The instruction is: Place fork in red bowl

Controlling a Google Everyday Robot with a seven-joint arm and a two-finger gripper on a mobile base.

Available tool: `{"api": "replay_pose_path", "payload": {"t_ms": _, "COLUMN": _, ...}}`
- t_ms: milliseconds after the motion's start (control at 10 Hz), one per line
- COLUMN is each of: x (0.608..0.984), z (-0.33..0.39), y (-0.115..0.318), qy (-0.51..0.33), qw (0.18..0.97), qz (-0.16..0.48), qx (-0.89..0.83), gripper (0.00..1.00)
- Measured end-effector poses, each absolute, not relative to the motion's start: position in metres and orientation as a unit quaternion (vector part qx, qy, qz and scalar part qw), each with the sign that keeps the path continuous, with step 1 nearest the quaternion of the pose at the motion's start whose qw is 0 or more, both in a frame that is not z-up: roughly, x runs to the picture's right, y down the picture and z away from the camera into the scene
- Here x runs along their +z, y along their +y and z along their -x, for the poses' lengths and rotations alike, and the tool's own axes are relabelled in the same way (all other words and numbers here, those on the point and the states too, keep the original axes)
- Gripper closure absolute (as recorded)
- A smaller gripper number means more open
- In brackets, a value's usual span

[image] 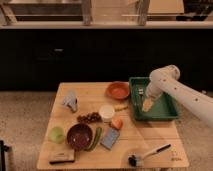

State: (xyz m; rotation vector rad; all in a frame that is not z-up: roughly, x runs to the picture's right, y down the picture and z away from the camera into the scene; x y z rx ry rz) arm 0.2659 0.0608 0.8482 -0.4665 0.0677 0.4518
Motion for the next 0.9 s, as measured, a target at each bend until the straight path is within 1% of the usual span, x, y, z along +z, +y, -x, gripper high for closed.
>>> {"api": "replay_pose_path", "payload": {"t_ms": 300, "x": 0.868, "z": -0.273, "y": 0.062, "qy": 0.039, "qw": 0.943, "qz": 0.225, "qx": 0.244, "gripper": 0.2}}
{"api": "replay_pose_path", "payload": {"t_ms": 900, "x": 0.9, "z": -0.264, "y": 0.065, "qy": 0.053, "qw": 0.933, "qz": 0.22, "qx": 0.278, "gripper": 0.2}}
